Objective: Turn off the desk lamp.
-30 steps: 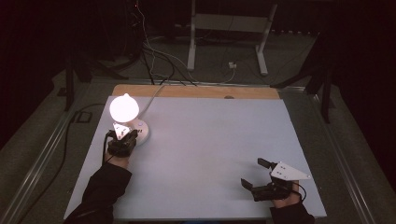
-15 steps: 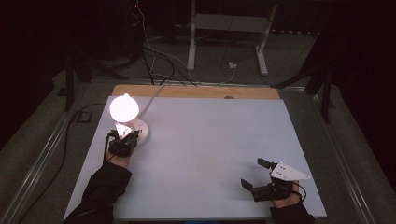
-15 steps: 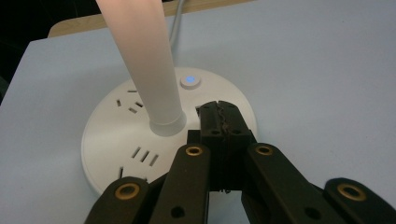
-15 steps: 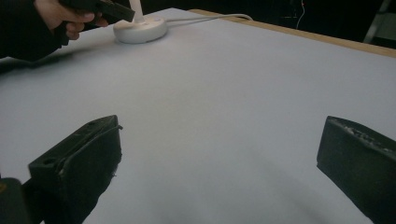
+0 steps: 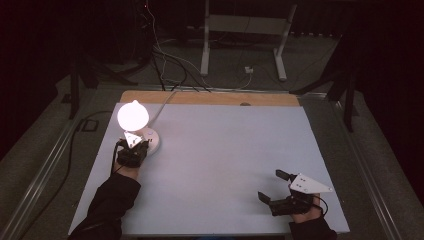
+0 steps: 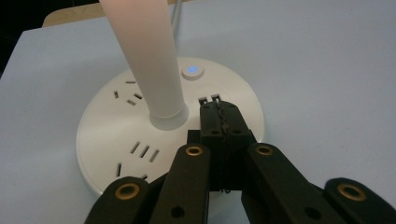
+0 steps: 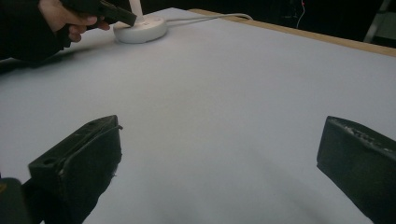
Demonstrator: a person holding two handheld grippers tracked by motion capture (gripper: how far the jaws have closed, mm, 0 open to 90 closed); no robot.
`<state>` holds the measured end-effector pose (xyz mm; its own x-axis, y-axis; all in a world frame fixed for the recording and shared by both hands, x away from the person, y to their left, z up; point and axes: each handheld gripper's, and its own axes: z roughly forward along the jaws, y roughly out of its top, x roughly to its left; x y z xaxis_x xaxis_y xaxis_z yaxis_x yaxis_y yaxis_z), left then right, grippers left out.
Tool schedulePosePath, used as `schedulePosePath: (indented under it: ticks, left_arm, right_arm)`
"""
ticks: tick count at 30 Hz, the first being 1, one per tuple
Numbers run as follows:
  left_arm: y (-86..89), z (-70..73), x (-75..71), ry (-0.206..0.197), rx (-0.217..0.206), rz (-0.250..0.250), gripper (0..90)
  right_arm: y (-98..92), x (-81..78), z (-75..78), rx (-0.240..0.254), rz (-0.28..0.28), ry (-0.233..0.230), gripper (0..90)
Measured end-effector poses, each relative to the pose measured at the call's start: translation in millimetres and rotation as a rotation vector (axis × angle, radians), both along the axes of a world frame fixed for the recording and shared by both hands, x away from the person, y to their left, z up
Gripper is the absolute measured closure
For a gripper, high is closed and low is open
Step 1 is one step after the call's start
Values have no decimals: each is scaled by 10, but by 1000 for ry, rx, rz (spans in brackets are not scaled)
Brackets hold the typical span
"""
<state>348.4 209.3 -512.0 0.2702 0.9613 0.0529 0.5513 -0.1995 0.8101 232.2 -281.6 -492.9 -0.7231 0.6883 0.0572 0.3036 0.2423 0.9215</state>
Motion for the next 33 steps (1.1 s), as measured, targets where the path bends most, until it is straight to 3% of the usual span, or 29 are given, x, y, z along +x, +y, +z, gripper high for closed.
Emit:
schedulePosePath:
  ticks: [15, 20, 26, 33]
  left_arm:
    - [4, -1, -2, 9, -17, -11, 900]
    - [-24, -2, -8, 3, 14, -11, 900]
    - [12, 11, -8, 3, -15, -12, 900]
    - [0, 185, -64, -52, -30, -20, 900]
  right_arm:
    - [5, 0, -2, -2, 0, 4, 0]
    - [7, 1, -3, -3, 1, 5, 0]
    - [9, 3, -4, -3, 3, 4, 0]
    - [3, 6, -6, 0, 0, 5, 0]
